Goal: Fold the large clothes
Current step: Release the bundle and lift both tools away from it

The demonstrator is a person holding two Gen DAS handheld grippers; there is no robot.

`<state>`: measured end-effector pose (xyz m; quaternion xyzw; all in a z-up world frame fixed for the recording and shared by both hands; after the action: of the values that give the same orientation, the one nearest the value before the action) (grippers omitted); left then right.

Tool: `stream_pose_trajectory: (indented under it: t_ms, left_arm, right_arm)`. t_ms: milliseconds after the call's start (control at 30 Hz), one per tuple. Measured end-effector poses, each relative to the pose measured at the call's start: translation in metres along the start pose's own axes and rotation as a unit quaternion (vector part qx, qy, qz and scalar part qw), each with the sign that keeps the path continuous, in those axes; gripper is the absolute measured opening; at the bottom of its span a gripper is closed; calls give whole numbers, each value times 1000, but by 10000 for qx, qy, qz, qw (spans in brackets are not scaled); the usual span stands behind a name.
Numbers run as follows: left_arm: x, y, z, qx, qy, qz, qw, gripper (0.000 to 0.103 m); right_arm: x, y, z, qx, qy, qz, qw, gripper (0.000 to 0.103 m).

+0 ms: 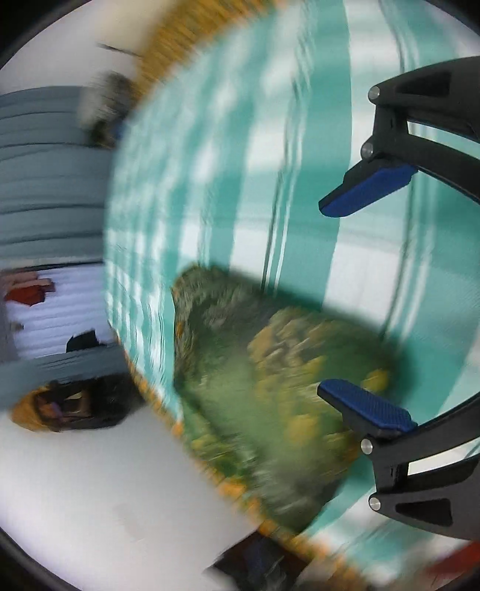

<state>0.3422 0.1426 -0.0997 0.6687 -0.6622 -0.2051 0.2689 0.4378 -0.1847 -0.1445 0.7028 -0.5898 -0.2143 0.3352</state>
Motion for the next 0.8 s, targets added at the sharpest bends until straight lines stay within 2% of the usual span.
stream_pose_trajectory:
  t_ms: [67,167,367,433,533,800]
  left_arm:
    - [14,20,5,229,194,-32,9995,103]
    - [35,51,17,426,520,39,9977,103]
    - [61,81,29,323,618,125,9975,103]
    - [68,88,33,384,499,-39,9980,103]
    - [77,100,36,554,35,-550,9969,103]
    - [96,118,51,577,-399,-862,9938,103]
  right_arm:
    - [-9,30,12,109,20,223,9997,91]
    - [-19,70,28,273,-218,285,9990,91]
    - [-37,123,57,226,-512,207,9982,91]
    - [-40,136,63,249,-492,247,9982,91]
    - [-42,155,68,329,-452,339,9979,91]
    - [-39,171,78,328,-480,669,9961,91]
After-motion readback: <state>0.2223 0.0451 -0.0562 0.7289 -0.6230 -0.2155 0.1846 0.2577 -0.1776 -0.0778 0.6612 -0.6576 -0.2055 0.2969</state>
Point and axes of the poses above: each gripper's, at about its wrist camera, not at the fingertips, and y roughly against the way its jaws point, x to its right, z to its underside, the point moved 8 cm from there along -y, roughly the way its jaws point, and after that the axes turned 4 degrees about y, right-handed, at the moved point
